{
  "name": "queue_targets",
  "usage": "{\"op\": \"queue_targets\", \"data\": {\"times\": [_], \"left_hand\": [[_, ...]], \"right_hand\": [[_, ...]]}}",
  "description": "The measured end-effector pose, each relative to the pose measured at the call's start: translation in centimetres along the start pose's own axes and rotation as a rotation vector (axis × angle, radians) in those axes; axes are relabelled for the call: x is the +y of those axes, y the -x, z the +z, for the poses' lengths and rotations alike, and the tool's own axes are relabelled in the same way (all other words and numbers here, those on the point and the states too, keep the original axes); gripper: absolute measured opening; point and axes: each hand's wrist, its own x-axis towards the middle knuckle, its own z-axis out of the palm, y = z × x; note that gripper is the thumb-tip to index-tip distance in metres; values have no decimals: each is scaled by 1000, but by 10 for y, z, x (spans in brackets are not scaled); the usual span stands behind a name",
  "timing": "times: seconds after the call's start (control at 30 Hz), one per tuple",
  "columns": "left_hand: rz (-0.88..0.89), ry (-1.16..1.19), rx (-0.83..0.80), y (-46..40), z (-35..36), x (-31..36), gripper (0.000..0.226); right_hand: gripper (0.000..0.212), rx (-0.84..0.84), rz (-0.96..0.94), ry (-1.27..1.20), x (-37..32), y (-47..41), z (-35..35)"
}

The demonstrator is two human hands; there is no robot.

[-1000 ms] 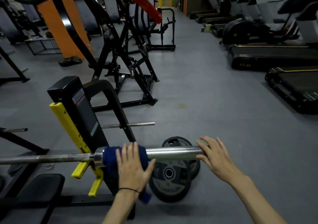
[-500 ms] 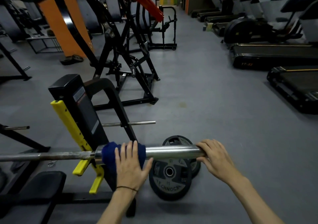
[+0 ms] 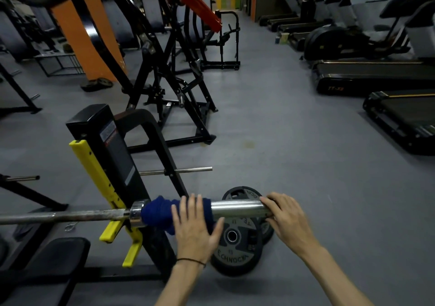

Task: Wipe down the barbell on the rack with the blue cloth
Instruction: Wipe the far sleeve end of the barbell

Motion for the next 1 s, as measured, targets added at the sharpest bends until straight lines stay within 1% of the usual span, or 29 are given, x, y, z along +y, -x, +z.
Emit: {"op": "queue_targets", "data": {"times": [0.07, 0.13, 0.2, 0.27, 0.33, 0.4, 0.43, 0.5, 0.53, 0.57, 0.63, 0.7, 0.73, 0.8, 0.87, 0.9, 0.97, 1.0], "left_hand": [[77, 11, -15, 0, 6, 35, 87], [184, 3, -24, 2, 12, 47, 86], [241, -13, -19, 1, 10, 39, 81], [285, -50, -19, 0, 6, 23, 77], [257, -66, -17, 2, 5, 1, 75], [165, -55, -5, 4, 1, -19, 76], [106, -53, -2, 5, -1, -21, 78], [-15, -54, -5, 1, 0, -5, 84], [-38, -45, -7, -2, 2, 12, 87], [-14, -39, -12, -6, 6, 33, 89], [163, -47, -26, -6, 15, 71, 89], [313, -48, -39, -5, 17, 72, 85], [338, -48, -27, -4, 14, 56, 83], [298, -69, -18, 1, 6, 6, 79], [155, -89, 53, 5, -4, -41, 81], [56, -94, 59, 5, -6, -47, 82], [-104, -74, 12, -5, -3, -19, 87], [-103, -51, -6, -8, 2, 9, 90]], "right_hand": [[77, 10, 33, -32, 1, -2, 0], [75, -7, 22, -56, 4, -5, -2], [73, -24, -23, -39, 8, -7, -2], [65, -18, -60, -12, 12, -6, 0], [56, 6, -39, -12, 11, -1, 4], [57, 24, 14, -43, 6, 3, 5], [61, 21, 31, -47, 3, 5, 5], [69, -4, 43, -34, -1, 7, 2], [70, -14, 48, -36, -3, 6, 0], [69, -21, 56, -42, -3, 4, -3], [66, -32, 74, -57, -2, -1, -9], [65, -57, 86, -65, -3, -7, -14], [64, -68, 90, -66, -4, -8, -16], [64, -72, 98, -74, -5, -8, -20], [64, -63, 92, -78, -5, -7, -18], [64, -54, 87, -70, -6, -6, -17], [64, -38, 82, -48, -9, -5, -15], [63, -35, 83, -38, -10, -5, -13]]}}
